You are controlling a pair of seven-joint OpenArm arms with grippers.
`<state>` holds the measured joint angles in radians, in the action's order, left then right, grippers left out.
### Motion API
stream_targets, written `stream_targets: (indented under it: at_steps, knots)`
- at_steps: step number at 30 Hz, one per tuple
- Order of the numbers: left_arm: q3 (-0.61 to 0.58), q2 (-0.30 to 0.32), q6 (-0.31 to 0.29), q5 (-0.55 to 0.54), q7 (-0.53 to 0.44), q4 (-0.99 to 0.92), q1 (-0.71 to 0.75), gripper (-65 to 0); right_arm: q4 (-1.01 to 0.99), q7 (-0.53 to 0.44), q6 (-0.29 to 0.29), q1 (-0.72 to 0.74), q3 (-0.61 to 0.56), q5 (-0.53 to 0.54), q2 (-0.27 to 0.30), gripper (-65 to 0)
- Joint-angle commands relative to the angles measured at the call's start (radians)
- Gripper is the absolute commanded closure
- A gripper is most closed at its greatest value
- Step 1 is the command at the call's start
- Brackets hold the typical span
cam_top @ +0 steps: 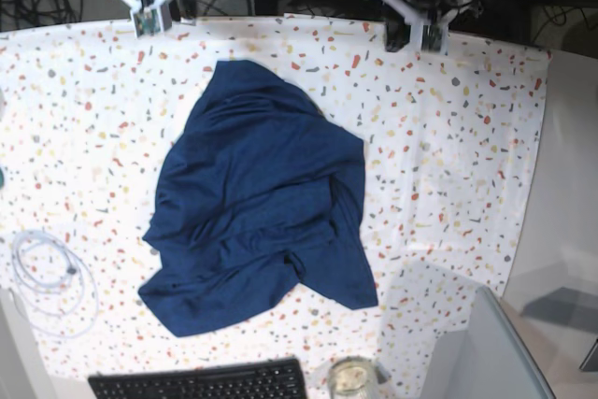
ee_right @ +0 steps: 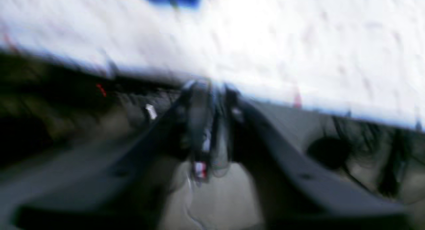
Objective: Layout the t-shirt on the table in an organized manner, then fold the t-shirt properly
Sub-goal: 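Lower both grippers toward the crumpled navy t-shirt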
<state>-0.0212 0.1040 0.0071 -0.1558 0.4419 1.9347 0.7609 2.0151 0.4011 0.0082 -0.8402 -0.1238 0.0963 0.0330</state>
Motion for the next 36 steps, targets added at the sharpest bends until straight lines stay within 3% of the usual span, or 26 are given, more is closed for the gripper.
stream_targets:
  at_steps: [1,3,7,9,13,20,21,24,26,28,30,33,36]
  knots:
    - [0.0,0.004,-0.002,-0.031,0.024,0.01,-0.022,-11.0,0.014,-0.024,-0.001,0.022,0.003,0.02,0.005,-20.6]
    - [-0.001,0.009,-0.002,-0.098,0.071,0.009,-0.062,-19.6,0.011,-0.024,-0.001,0.071,0.003,0.059,0.012,-32.4]
    - [-0.004,0.033,-0.002,-0.161,0.071,0.004,-0.136,-18.1,-0.02,-0.024,0.0,0.163,-0.014,0.119,0.041,-56.6]
    - [0.002,0.033,-0.002,-0.161,0.071,-0.013,-0.163,-17.6,-0.061,-0.024,0.0,0.209,-0.024,0.141,0.057,-61.7]
    - [0.04,0.05,-0.002,-0.167,0.071,-0.037,-0.188,-17.6,-0.158,-0.024,0.0,0.286,-0.027,0.194,0.078,-61.8]
    - [0.269,0.05,-0.002,-0.17,0.071,-0.044,-0.165,-16.8,-0.351,-0.024,0.013,0.411,-0.029,0.204,0.072,-61.8]
    - [0.298,0.049,-0.002,-0.17,0.071,-0.044,-0.163,-14.6,-0.371,-0.024,0.032,0.422,-0.029,0.204,0.071,-61.8]
    - [0.326,0.047,-0.003,-0.17,0.077,-0.039,-0.162,0.0,-0.417,-0.024,0.094,0.453,-0.027,0.204,0.071,-61.7]
    - [0.294,0.047,-0.003,-0.17,0.079,-0.039,-0.16,0.0,-0.457,-0.024,0.095,0.477,-0.027,0.204,0.071,-61.4]
    - [0.24,0.047,-0.003,-0.17,0.079,-0.042,-0.165,0.0,-0.494,-0.024,0.1,0.499,-0.027,0.204,0.072,-57.9]
    - [0.191,0.046,-0.002,-0.17,0.077,-0.044,-0.171,0.0,-0.525,-0.024,0.111,0.514,-0.027,0.204,0.072,-50.0]
    - [0.145,0.021,-0.002,-0.169,0.079,-0.044,-0.208,0.0,-0.538,-0.024,0.152,0.519,-0.027,0.204,0.074,-31.1]
    - [0.129,-0.025,-0.002,-0.161,0.079,-0.073,-0.26,0.0,-0.511,-0.024,0.194,0.505,-0.02,0.204,0.078,-2.7]
